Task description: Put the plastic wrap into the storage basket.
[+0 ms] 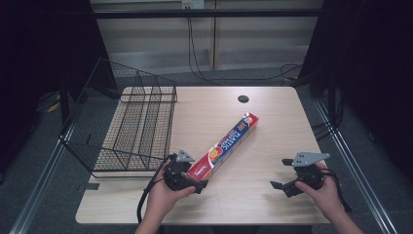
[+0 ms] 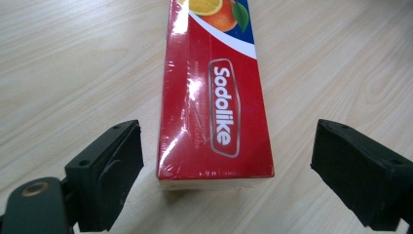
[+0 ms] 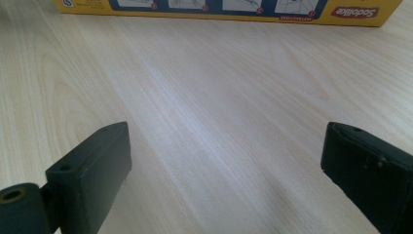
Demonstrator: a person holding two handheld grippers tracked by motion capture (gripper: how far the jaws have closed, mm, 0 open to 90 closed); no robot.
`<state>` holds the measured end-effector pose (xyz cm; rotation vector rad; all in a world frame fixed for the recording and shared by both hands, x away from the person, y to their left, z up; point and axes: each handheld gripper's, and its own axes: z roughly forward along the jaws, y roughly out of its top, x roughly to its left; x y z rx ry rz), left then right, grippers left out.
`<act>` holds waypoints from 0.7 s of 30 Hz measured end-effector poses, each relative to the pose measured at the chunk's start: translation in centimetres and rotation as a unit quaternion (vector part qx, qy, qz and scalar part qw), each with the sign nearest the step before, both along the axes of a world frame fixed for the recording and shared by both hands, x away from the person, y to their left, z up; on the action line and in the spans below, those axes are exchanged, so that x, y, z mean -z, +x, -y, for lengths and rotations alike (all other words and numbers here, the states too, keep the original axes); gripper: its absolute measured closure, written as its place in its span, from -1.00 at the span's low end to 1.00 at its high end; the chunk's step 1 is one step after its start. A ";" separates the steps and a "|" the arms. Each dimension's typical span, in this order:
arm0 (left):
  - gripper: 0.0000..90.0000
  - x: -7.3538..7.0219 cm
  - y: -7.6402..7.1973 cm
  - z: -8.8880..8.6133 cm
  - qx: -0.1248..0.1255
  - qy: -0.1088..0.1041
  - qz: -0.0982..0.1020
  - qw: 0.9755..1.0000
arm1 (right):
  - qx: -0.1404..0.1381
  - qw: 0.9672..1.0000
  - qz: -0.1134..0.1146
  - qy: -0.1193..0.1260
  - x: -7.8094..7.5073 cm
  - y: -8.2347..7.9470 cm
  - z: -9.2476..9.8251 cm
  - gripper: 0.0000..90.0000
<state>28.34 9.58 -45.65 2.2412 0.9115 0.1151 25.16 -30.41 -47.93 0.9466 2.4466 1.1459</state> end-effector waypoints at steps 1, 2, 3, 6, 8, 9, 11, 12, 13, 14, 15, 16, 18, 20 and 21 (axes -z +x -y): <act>-0.75 0.0 0.0 0.0 -0.002 -0.004 0.000 1.000 | 0.000 1.000 0.000 -0.001 0.0 0.0 0.0 -0.90; -0.75 -0.1 0.0 0.1 -0.004 -0.009 0.000 1.000 | 0.001 1.000 0.002 -0.001 0.0 0.0 0.0 -0.91; -0.76 -0.3 0.1 0.0 0.002 -0.002 -0.002 1.000 | 0.001 1.000 0.002 0.002 0.0 0.0 0.1 -0.91; -0.77 -0.6 0.1 0.2 0.001 -0.009 -0.001 1.000 | 0.005 1.000 0.001 0.003 -0.1 -0.1 0.2 -0.91; -0.77 -1.0 0.2 0.2 0.006 -0.007 -0.002 1.000 | 0.007 1.000 0.004 0.005 -0.2 -0.1 0.2 -0.91; -0.78 -1.1 0.3 0.3 0.003 -0.012 -0.003 1.000 | 0.007 1.000 0.004 0.006 -0.2 -0.1 0.3 -0.90; -0.78 -1.5 0.6 0.5 0.006 -0.013 -0.008 1.000 | 0.011 1.000 0.006 0.005 -0.2 -0.1 0.3 -0.90; -0.78 -1.7 0.8 0.7 0.005 -0.016 -0.007 1.000 | 0.012 1.000 0.005 0.006 -0.2 -0.1 0.4 -0.90; -0.78 -1.9 1.1 0.9 0.005 -0.015 -0.005 1.000 | 0.011 1.000 0.004 0.008 -0.2 -0.1 0.4 -0.90; -0.78 -2.1 1.4 1.2 0.006 -0.017 -0.006 1.000 | 0.013 1.000 0.005 0.007 -0.2 -0.1 0.5 -0.90; -0.78 -2.4 1.6 1.5 0.006 -0.022 -0.007 1.000 | 0.014 1.000 0.004 0.007 -0.2 -0.2 0.5 -0.91; -0.78 -2.7 2.0 1.8 0.010 -0.021 -0.007 1.000 | 0.014 1.000 0.005 0.007 -0.2 -0.1 0.5 -0.91; -0.80 -3.3 2.8 2.4 0.015 -0.022 -0.006 1.000 | 0.014 1.000 0.005 0.008 -0.3 -0.2 0.6 -0.90; -0.80 -3.8 3.5 3.0 0.027 -0.021 -0.012 0.999 | 0.016 1.000 0.004 0.009 -0.3 -0.2 0.6 -0.91; -0.80 -3.8 3.5 3.0 0.027 -0.021 -0.012 0.999 | 0.016 1.000 0.004 0.009 -0.3 -0.2 0.6 -0.91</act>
